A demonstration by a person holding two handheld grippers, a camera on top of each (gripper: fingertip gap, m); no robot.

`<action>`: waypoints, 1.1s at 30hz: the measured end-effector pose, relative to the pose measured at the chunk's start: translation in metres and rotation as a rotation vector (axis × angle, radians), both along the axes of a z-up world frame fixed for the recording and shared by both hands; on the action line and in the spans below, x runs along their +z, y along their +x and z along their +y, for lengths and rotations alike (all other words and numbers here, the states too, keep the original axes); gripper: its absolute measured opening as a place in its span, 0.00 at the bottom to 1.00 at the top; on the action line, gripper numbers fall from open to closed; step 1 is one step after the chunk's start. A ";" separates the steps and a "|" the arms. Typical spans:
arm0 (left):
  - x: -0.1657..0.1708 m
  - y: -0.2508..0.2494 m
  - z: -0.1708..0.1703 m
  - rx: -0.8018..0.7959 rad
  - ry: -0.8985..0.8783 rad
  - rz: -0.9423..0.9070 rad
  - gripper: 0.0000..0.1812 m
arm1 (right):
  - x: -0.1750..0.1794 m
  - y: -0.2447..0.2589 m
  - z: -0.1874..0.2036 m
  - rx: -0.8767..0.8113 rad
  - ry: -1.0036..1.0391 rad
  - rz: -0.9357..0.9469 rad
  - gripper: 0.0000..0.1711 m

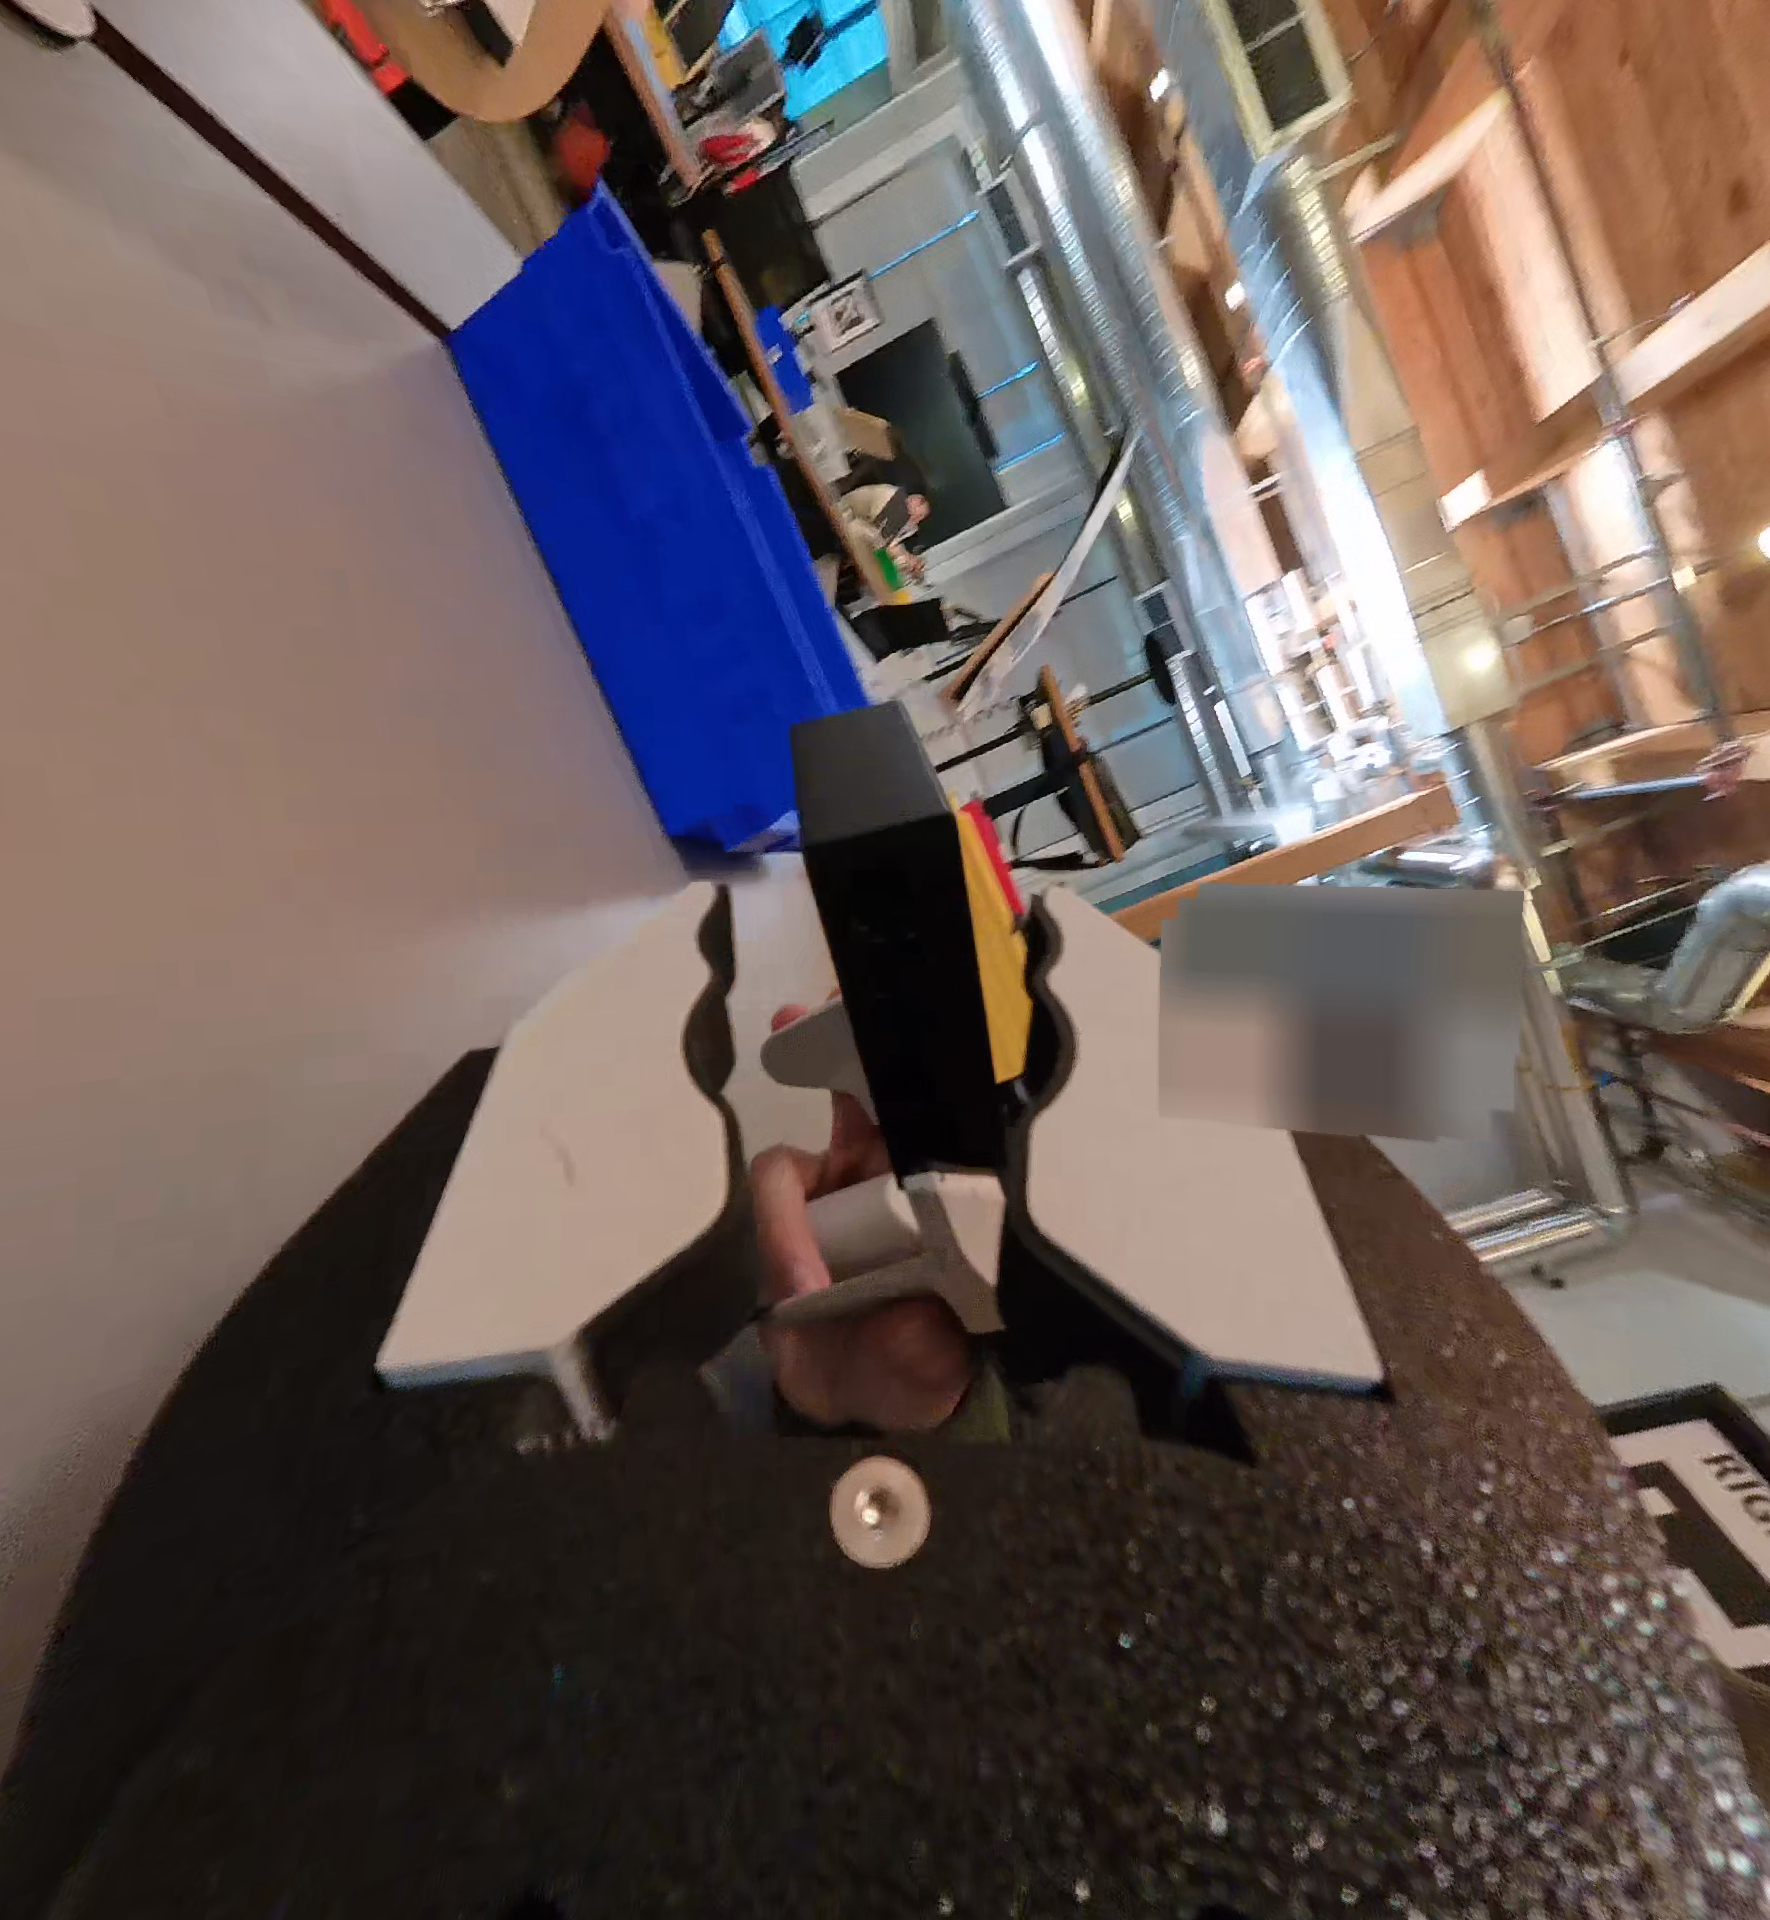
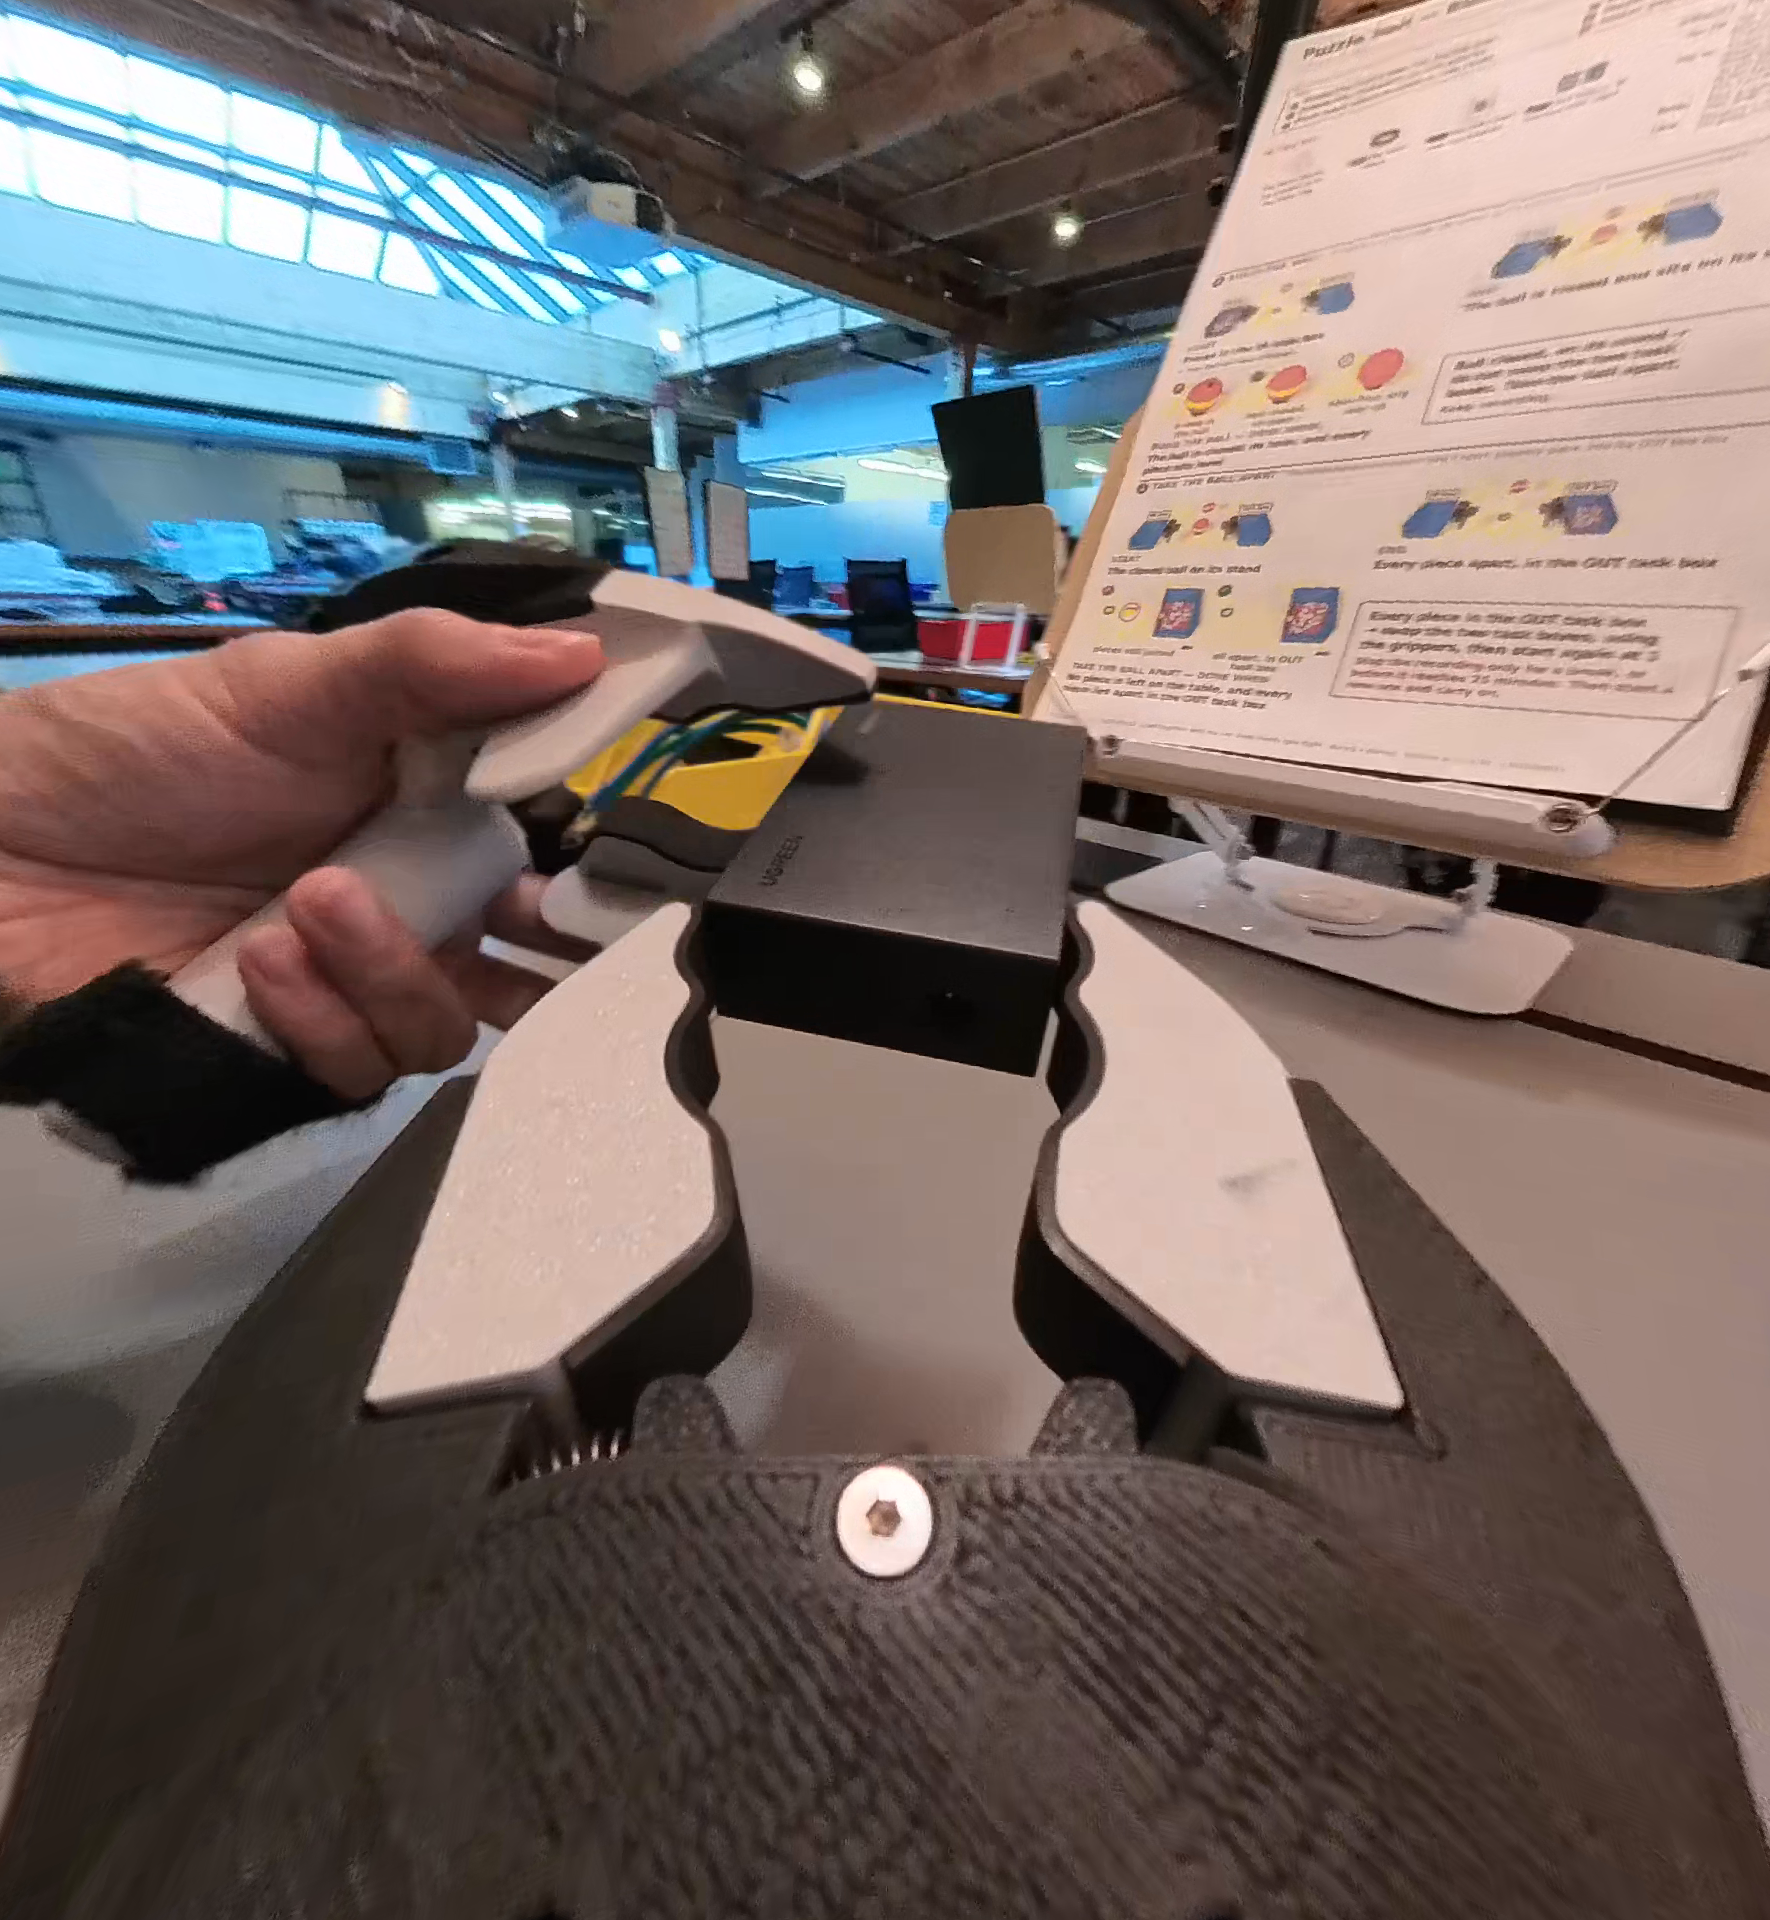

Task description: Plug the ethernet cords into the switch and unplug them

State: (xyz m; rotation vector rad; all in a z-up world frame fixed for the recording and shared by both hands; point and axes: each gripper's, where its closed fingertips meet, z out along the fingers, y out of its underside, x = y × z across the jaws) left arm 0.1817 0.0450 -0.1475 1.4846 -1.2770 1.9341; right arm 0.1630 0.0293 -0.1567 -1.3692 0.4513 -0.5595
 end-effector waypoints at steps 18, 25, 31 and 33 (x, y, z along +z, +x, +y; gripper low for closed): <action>0.003 -0.001 -0.006 -0.004 -0.043 0.032 0.14 | 0.007 0.005 -0.011 -0.151 -0.009 -0.136 0.42; 0.007 -0.004 -0.013 -0.022 -0.018 0.015 0.14 | 0.007 0.007 -0.013 -0.170 -0.001 -0.121 0.37; 0.006 0.000 -0.014 0.002 -0.043 0.032 0.14 | 0.007 0.011 -0.016 -0.202 0.045 -0.072 0.36; 0.005 0.001 -0.015 0.007 -0.053 0.038 0.14 | 0.007 0.012 -0.017 -0.201 0.061 -0.054 0.36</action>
